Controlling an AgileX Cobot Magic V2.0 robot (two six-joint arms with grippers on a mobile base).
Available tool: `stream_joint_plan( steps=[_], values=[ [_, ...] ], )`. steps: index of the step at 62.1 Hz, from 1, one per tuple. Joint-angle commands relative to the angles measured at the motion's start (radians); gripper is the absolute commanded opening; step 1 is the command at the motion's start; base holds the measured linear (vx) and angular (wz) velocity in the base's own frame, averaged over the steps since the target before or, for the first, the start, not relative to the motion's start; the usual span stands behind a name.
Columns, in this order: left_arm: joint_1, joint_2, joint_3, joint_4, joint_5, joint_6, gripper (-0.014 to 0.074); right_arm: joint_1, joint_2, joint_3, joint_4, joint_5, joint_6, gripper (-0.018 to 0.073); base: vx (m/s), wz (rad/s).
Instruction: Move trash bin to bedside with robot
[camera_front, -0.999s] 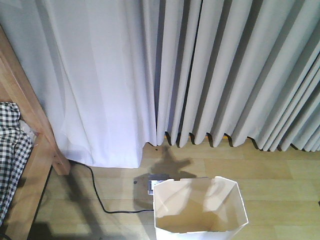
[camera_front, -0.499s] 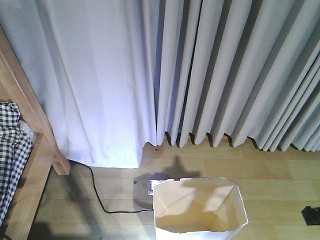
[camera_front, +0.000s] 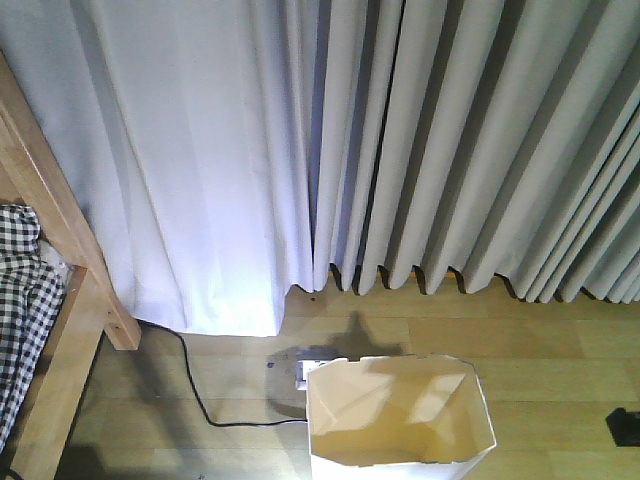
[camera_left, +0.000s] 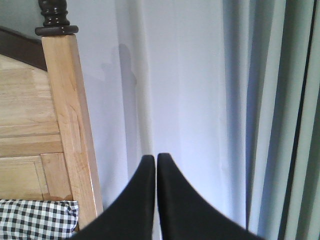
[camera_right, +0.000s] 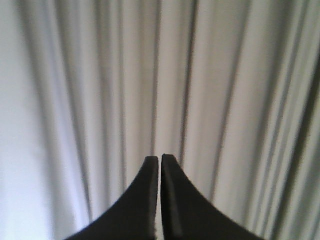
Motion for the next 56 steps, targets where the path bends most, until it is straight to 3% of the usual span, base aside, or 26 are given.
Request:
stream_joint_plan(
  steps=[1, 15, 56],
  values=[
    [-0.006, -0.005, 0.012, -0.009, -0.074, -0.014, -0.0006, -0.04, -0.012, 0.001, -0.007, -0.086, 0.005, -0.0008, 0.0, 0.0],
    [-0.006, -0.005, 0.012, -0.009, -0.074, -0.014, -0.0006, -0.002, -0.012, 0.001, -0.01, -0.085, 0.001, -0.0008, 0.0, 0.0],
    [-0.006, -0.005, 0.012, -0.009, -0.074, -0.014, -0.0006, -0.002, -0.012, 0.001, -0.01, -0.077, 0.001, -0.0008, 0.0, 0.0]
  ],
)
